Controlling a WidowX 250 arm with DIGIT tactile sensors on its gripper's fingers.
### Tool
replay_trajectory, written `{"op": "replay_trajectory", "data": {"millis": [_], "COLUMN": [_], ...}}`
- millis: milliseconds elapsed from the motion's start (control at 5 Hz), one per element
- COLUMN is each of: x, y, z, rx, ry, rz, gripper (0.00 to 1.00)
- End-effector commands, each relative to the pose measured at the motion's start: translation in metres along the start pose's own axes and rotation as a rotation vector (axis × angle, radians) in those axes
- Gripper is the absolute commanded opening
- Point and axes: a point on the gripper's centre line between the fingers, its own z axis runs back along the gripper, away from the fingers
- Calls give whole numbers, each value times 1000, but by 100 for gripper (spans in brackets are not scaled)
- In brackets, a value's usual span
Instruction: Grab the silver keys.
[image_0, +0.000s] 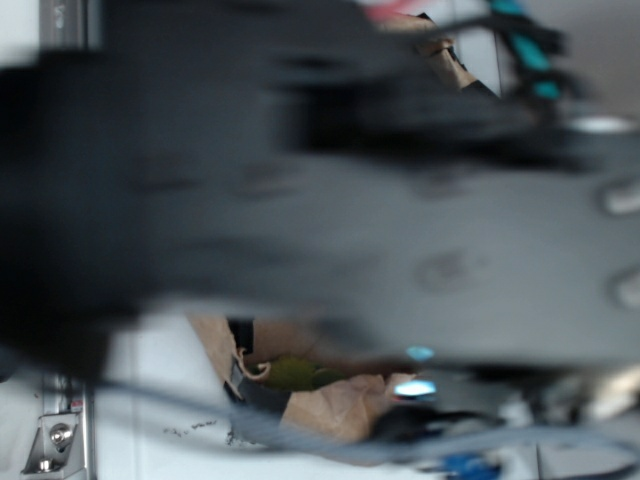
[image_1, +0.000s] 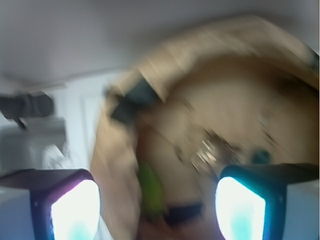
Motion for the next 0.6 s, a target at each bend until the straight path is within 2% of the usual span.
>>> {"op": "replay_trajectory", "data": {"millis": [0,200,400], "x": [3,-27,-31], "y": [31,53,60], "z": [3,21,7], "rx": [-138,-115,-11], "ry": [-48,-93,-82], "rz": [-182,-242,-246], "gripper": [100,100,100]}}
